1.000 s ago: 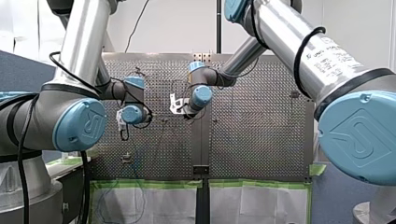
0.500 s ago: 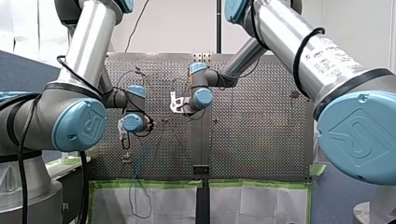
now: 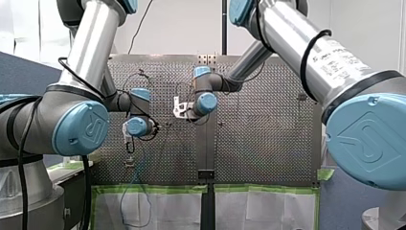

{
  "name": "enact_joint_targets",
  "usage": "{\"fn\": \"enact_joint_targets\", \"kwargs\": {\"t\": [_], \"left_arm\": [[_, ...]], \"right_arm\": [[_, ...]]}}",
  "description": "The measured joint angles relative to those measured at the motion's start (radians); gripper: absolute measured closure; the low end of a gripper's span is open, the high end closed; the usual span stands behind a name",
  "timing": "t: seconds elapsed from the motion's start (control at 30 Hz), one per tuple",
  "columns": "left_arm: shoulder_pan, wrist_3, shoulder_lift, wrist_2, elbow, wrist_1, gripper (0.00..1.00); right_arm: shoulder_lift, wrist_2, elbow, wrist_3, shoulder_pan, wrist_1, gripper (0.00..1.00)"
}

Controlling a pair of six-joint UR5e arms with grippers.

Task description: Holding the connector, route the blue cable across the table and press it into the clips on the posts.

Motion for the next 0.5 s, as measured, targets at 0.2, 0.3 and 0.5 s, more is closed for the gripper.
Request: {"fn": "enact_joint_targets", "kwargs": {"t": [0.2, 0.3, 0.5], "left_arm": [[0.008, -0.004, -0.020, 0.005, 0.027, -0.007, 1.00], [0.010, -0.005, -0.039, 0.008, 0.055, -0.015, 1.00], [0.023, -0.011, -0.050, 0.009, 0.107, -0.038, 1.00]], "right_arm": [[0.026, 0.001, 0.000, 0.007, -0.012, -0.005, 1.00], [0.029, -0.002, -0.002, 0.011, -0.019, -0.013, 1.00], [0.031, -0.018, -0.004, 0.019, -0.038, -0.024, 1.00]]}}
